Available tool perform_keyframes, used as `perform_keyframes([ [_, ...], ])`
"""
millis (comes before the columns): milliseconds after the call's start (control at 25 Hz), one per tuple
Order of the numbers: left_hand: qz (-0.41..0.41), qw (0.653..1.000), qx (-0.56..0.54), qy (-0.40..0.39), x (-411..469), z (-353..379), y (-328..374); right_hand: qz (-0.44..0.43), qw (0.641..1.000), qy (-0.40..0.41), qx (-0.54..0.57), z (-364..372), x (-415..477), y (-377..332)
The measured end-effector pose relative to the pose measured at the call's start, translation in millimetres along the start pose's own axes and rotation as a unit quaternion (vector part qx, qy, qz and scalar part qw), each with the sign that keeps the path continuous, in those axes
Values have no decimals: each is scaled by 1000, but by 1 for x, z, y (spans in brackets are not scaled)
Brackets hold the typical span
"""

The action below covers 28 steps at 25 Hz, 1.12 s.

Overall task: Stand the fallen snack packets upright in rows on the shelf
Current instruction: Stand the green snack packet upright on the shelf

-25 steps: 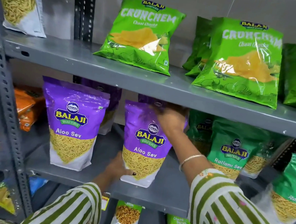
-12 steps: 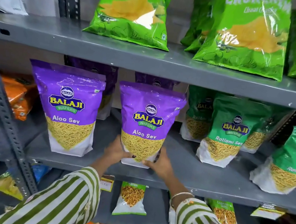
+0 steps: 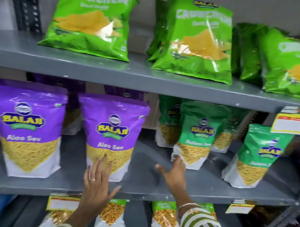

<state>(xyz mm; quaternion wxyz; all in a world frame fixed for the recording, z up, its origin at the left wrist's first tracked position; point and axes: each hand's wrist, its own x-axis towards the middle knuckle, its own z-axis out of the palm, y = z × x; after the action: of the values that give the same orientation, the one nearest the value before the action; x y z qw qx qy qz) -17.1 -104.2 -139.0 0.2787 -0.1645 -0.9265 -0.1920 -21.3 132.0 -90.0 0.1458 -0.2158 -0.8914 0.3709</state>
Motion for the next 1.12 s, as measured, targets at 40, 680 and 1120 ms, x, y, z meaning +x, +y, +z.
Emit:
perform_keyframes([
  [40,43,999,-8,-14,0,12,19,10,999,41,-16,-22,9,14],
  [680,-328,834,-419,-142,113,115,197,-7,958,-185,218,-82,111,113],
  [1120,-313,825,-440,-167,87,91,177,-215,972,-59,-68,-185,93,-66],
])
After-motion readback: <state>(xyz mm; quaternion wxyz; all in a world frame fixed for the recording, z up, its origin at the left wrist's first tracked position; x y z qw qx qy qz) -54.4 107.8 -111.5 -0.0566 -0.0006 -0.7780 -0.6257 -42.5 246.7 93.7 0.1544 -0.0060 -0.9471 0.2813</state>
